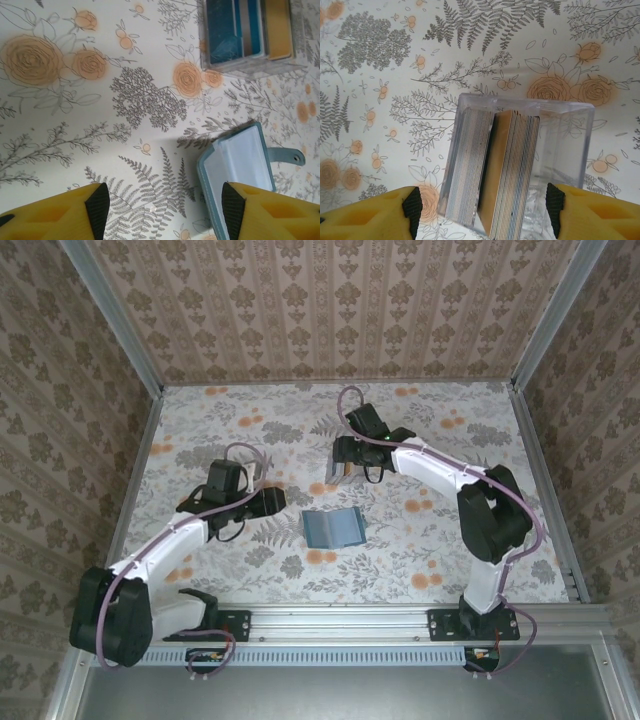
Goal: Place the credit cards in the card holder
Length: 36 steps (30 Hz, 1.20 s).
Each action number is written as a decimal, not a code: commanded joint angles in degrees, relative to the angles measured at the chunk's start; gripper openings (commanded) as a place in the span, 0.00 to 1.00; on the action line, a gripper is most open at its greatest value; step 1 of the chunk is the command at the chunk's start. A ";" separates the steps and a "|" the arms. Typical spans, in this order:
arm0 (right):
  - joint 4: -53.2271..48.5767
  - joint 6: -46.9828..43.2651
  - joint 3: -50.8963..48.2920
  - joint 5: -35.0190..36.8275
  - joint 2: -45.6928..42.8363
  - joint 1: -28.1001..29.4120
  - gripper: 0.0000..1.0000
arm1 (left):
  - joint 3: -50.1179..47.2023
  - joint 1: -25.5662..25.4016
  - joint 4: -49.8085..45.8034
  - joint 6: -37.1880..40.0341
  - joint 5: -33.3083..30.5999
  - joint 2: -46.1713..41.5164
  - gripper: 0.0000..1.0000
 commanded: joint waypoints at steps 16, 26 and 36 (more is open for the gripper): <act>-2.47 2.59 3.49 -6.84 5.67 -1.10 0.68 | -4.05 -9.87 2.27 -2.89 6.07 7.28 0.54; 3.52 2.83 -0.04 -13.06 1.65 -1.19 0.65 | -3.00 -10.59 2.00 -2.23 4.32 11.48 0.46; 6.98 4.18 -1.98 -17.44 1.07 -2.15 0.52 | -3.74 -10.34 2.69 -2.63 3.09 12.77 0.44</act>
